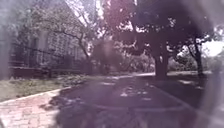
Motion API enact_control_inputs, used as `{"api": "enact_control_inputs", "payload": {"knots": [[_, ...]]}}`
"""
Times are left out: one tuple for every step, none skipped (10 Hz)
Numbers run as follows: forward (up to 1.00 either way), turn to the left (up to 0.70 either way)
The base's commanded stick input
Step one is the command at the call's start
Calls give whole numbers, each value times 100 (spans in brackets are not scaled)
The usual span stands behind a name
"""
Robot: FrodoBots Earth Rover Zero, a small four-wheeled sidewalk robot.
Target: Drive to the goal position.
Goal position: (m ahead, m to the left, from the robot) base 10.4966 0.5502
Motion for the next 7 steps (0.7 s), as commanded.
{"api": "enact_control_inputs", "payload": {"knots": [[70, 0], [70, 0], [70, 0], [70, 0], [70, 0], [70, 0], [70, 0]]}}
